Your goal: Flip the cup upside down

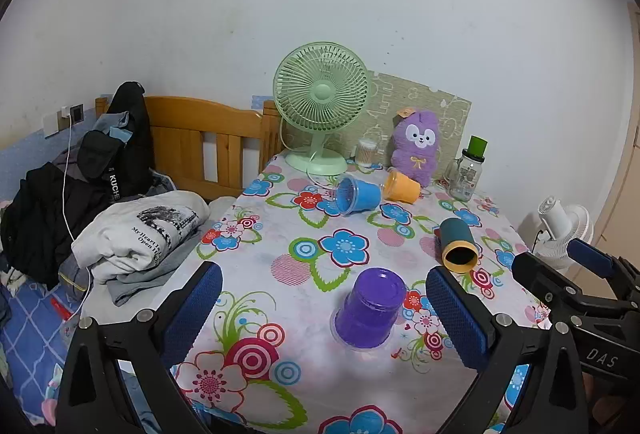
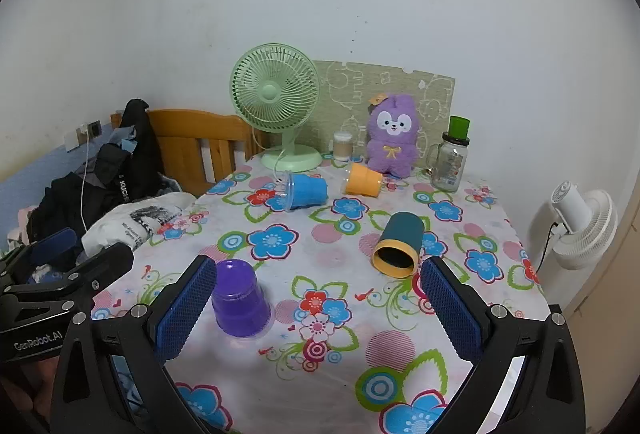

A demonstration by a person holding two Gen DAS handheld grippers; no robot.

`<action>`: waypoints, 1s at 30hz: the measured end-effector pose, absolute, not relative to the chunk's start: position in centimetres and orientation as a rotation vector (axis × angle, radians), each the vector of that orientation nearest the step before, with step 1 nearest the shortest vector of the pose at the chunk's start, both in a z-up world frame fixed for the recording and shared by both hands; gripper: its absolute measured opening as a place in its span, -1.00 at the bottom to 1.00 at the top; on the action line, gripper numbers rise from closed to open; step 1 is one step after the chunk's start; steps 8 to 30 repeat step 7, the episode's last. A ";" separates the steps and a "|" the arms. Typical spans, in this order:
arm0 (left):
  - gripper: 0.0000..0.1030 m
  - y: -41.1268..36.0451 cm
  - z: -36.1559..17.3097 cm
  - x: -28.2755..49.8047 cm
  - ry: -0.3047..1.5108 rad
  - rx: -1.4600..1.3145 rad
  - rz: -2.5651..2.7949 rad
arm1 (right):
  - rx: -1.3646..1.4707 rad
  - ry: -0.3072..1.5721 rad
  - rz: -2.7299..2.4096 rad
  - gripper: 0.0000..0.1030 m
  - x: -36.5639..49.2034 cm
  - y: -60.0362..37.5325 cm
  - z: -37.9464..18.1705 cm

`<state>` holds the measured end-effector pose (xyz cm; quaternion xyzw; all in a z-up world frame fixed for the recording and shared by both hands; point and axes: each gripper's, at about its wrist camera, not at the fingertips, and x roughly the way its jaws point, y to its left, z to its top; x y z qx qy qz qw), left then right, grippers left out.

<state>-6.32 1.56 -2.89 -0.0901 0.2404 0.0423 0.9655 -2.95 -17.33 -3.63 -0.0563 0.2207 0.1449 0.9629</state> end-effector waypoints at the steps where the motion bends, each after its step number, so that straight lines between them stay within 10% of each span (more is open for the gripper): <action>1: 1.00 1.5 -2.9 -6.4 0.483 -0.183 0.085 | -0.114 0.447 0.294 0.99 -2.9 -17.3 -3.6; 30: 1.00 1.0 -2.9 -6.3 0.484 -0.176 0.079 | -0.114 0.449 0.293 0.99 -2.9 -17.3 -3.7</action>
